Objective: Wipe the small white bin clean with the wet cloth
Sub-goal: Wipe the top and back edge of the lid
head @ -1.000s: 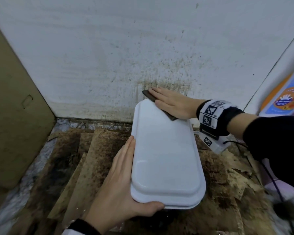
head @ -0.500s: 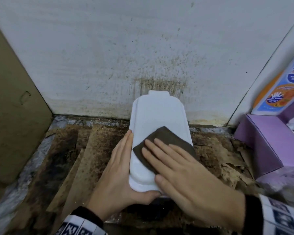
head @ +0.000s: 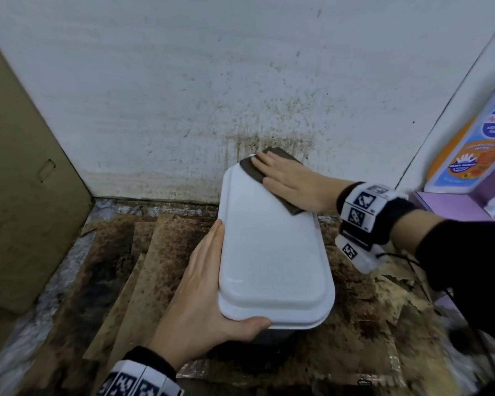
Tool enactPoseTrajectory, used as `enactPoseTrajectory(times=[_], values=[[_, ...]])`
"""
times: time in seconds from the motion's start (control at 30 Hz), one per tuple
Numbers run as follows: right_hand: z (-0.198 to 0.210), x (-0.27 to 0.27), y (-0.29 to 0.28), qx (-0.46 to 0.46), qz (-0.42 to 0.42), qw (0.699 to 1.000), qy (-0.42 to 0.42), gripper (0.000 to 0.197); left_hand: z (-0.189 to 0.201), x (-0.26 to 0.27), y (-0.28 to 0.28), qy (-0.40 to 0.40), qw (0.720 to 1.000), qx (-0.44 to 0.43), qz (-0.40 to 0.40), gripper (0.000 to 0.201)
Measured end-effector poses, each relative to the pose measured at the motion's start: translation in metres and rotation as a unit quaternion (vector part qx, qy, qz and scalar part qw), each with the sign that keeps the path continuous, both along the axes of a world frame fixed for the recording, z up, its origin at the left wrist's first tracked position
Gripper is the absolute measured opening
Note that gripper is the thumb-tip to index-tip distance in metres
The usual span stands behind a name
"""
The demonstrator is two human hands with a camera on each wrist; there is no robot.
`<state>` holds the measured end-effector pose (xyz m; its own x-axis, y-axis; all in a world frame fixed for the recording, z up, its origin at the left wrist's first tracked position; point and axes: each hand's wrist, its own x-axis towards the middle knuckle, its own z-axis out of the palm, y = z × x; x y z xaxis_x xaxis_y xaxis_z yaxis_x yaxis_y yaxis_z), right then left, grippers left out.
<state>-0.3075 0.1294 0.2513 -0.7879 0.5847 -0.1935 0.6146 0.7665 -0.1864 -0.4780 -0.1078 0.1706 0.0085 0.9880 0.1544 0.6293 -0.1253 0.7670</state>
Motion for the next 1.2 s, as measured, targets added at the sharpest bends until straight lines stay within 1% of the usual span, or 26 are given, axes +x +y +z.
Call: enactPoseTrajectory(times=[0.13, 0.3, 0.37, 0.47, 0.53, 0.63, 0.73, 0.8, 0.87, 0.93, 1.0, 1.1, 1.2], values=[[-0.002, -0.006, 0.012, -0.006, -0.048, 0.999, 0.023, 0.060, 0.002, 0.000, 0.000, 0.006, 1.000, -0.003, -0.003, 0.142], [-0.009, 0.009, -0.009, -0.015, -0.081, 0.995, 0.059, 0.061, 0.000, 0.000, 0.000, 0.026, 1.000, 0.003, 0.002, 0.144], [-0.010, 0.019, -0.029, -0.031, -0.090, 0.993, 0.075, 0.060, -0.001, 0.000, -0.001, 0.030, 1.000, 0.003, 0.005, 0.144], [-0.013, 0.035, -0.074, -0.043, -0.087, 0.989, 0.111, 0.059, -0.001, 0.001, -0.002, 0.031, 1.000, -0.001, 0.007, 0.145], [-0.019, 0.045, -0.112, -0.026, -0.074, 0.988, 0.131, 0.060, -0.001, 0.002, -0.002, 0.033, 0.999, -0.004, 0.010, 0.146], [-0.027, 0.057, -0.170, 0.021, -0.048, 0.991, 0.125, 0.062, -0.003, 0.003, -0.002, 0.033, 0.999, -0.003, 0.014, 0.147], [-0.029, 0.063, -0.193, 0.043, -0.031, 0.992, 0.115, 0.059, -0.004, 0.003, -0.002, 0.025, 1.000, 0.000, 0.015, 0.147], [-0.025, 0.063, -0.184, 0.036, -0.019, 0.993, 0.110, 0.059, -0.004, 0.003, -0.002, 0.015, 1.000, -0.003, 0.014, 0.146], [-0.021, 0.060, -0.161, 0.019, -0.007, 0.994, 0.107, 0.059, -0.004, 0.002, -0.002, 0.009, 1.000, -0.005, 0.008, 0.146], [-0.019, 0.053, -0.125, -0.016, -0.003, 0.995, 0.096, 0.062, -0.003, 0.002, -0.003, 0.008, 1.000, -0.005, 0.004, 0.146], [-0.017, 0.042, -0.084, -0.024, 0.000, 0.997, 0.071, 0.060, -0.003, 0.002, -0.003, 0.003, 1.000, -0.002, 0.002, 0.144], [-0.010, 0.023, -0.032, -0.025, -0.024, 0.999, 0.040, 0.058, -0.001, 0.001, -0.003, 0.004, 1.000, 0.002, 0.000, 0.142], [-0.005, 0.011, -0.003, -0.015, -0.039, 0.999, 0.023, 0.059, 0.000, 0.001, -0.002, 0.007, 1.000, 0.003, 0.002, 0.142]])
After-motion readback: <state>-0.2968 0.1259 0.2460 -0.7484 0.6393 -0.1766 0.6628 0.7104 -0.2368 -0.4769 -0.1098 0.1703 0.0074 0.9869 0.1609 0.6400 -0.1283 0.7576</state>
